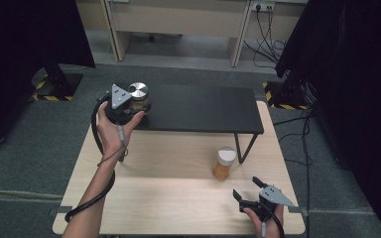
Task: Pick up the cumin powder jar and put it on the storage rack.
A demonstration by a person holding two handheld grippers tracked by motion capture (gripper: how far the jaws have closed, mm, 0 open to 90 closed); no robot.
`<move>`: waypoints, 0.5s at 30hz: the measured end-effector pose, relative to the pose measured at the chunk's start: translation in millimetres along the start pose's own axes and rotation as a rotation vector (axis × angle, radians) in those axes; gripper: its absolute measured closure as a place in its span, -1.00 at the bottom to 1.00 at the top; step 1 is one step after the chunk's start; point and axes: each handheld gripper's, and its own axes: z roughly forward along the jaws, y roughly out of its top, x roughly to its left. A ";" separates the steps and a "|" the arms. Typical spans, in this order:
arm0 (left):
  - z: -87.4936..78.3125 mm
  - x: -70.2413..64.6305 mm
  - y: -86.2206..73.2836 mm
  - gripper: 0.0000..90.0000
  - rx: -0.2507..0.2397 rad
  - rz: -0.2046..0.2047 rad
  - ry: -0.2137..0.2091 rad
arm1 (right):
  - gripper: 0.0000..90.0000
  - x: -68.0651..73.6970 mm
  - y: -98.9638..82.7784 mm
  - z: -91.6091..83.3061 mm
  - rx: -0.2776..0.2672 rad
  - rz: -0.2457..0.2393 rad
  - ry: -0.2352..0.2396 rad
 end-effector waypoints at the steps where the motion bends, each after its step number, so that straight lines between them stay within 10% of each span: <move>1: 0.2 0.3 0.1 -0.34 0.001 0.000 -0.001 | -0.85 0.1 -0.1 0.0 0.000 -0.001 0.000; 15: 1.6 6.2 2.5 -0.36 0.023 -0.044 -0.005 | -0.85 0.6 -0.1 0.0 -0.001 -0.004 -0.001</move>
